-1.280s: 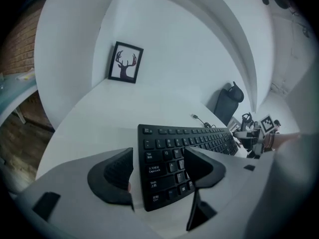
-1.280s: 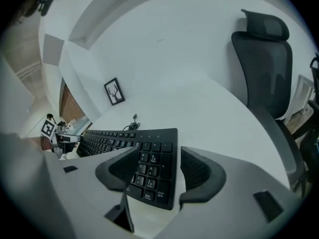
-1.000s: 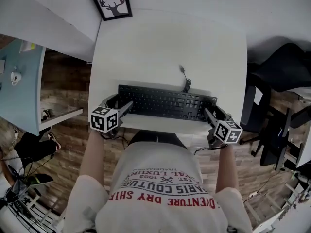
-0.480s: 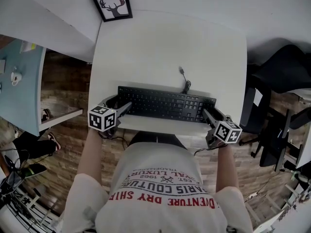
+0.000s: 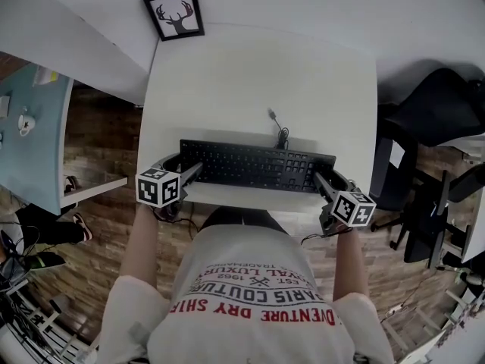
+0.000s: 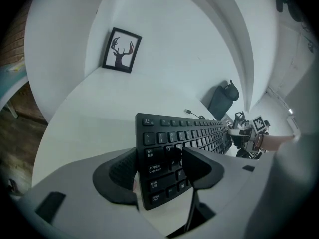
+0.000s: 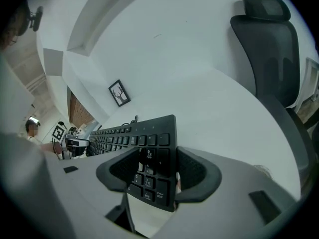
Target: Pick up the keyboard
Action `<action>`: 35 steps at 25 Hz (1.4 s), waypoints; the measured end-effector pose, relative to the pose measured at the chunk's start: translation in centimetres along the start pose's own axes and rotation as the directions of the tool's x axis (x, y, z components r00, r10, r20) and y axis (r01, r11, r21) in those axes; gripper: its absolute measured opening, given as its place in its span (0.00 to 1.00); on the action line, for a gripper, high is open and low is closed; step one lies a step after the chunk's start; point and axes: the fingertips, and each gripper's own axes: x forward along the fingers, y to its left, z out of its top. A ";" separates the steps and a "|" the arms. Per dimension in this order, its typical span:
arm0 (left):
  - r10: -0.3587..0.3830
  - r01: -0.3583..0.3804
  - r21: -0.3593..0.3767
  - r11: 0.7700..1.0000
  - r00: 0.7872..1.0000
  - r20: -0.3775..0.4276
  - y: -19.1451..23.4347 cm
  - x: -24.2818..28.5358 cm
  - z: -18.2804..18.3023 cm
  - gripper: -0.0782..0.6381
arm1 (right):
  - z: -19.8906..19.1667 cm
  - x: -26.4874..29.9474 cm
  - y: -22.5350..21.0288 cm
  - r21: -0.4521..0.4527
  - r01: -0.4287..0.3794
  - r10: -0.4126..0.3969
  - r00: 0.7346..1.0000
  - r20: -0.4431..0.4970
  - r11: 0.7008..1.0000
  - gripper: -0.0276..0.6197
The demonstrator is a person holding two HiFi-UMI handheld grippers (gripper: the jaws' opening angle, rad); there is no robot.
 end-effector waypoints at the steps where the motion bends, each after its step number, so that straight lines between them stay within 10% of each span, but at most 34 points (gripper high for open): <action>1: -0.001 0.001 0.006 1.000 1.000 0.013 -0.3 -0.4 0.4 0.52 | 0.4 -0.4 0.2 -0.001 -0.003 0.003 1.000 0.005 1.000 0.43; 11: -0.028 0.025 0.015 1.000 0.966 0.256 -2.3 -2.8 0.6 0.47 | -1.5 -3.4 0.6 -0.031 -0.023 0.027 0.989 0.143 0.999 0.43; 16: -0.079 -0.089 0.295 0.951 0.856 0.511 0.2 -1.2 7.3 0.48 | 1.3 2.9 -0.6 -0.151 -0.078 0.143 0.860 0.490 0.985 0.43; 23: -0.095 -0.103 0.316 0.943 0.828 0.553 -2.7 -3.0 2.0 0.48 | -3.0 -1.4 -0.5 -0.193 -0.052 0.149 0.833 0.533 0.980 0.43; 29: -0.176 -0.148 0.406 0.902 0.731 0.660 -6.0 -7.3 10.5 0.48 | 5.6 -5.1 2.0 -0.271 -0.013 0.195 0.729 0.657 0.962 0.43; 35: -0.194 -0.174 0.420 0.890 0.691 0.697 -8.3 -11.2 13.9 0.48 | 9.5 -8.5 4.6 -0.305 -0.001 0.220 0.695 0.684 0.952 0.43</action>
